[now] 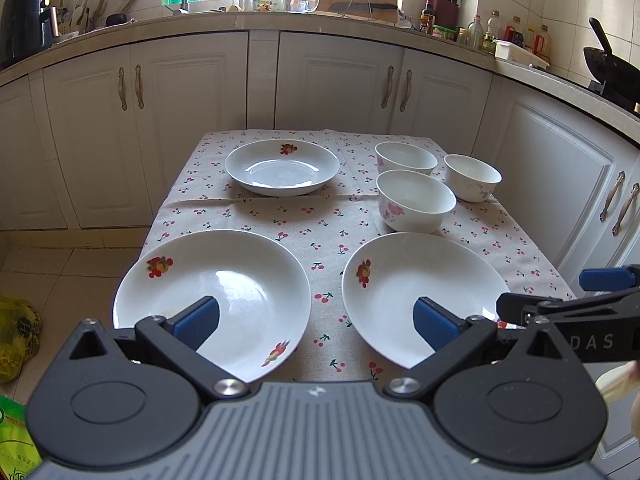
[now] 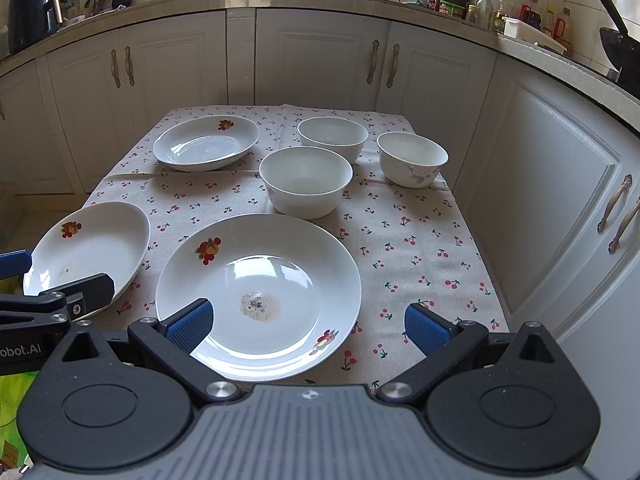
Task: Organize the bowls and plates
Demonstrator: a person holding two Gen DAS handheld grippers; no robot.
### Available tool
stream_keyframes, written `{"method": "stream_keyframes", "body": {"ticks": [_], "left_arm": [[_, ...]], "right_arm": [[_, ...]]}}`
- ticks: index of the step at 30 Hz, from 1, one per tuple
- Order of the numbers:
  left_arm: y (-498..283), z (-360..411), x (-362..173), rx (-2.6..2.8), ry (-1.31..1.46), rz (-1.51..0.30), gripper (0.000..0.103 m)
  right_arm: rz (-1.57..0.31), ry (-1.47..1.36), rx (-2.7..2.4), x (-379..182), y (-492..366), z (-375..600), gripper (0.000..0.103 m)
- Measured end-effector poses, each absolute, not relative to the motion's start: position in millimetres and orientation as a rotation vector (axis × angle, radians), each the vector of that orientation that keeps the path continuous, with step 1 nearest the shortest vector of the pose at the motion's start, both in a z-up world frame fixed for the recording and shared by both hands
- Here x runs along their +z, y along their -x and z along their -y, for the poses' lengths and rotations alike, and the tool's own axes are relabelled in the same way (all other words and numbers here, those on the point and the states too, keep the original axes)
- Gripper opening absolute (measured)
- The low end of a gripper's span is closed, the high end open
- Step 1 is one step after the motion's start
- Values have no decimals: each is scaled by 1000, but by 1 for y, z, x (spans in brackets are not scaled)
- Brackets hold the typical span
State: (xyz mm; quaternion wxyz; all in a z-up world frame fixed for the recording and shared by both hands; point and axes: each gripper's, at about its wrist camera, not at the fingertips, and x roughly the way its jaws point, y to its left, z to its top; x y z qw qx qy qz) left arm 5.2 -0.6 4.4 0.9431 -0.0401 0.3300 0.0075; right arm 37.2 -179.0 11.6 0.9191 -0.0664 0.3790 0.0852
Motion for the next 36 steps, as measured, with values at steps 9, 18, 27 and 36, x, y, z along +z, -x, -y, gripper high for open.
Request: {"method": "stream_keyframes", "body": {"ticks": [9,18,27,36], "left_arm": [[-8,-12,-4,-18,37,-673,102],[-10,-42,-16,-40,54,-689,102],[1,-71,-29,-58,12,-695,102],[16,-103,-54,-74,29,-762,102]], "right_arm": [[-708,190,222,20,-47,176,103],[-665,136,342,27,-65,174,103],[-582,75,521,28,-82,156,103],[-634,151,627,21,-102,117,103]]}}
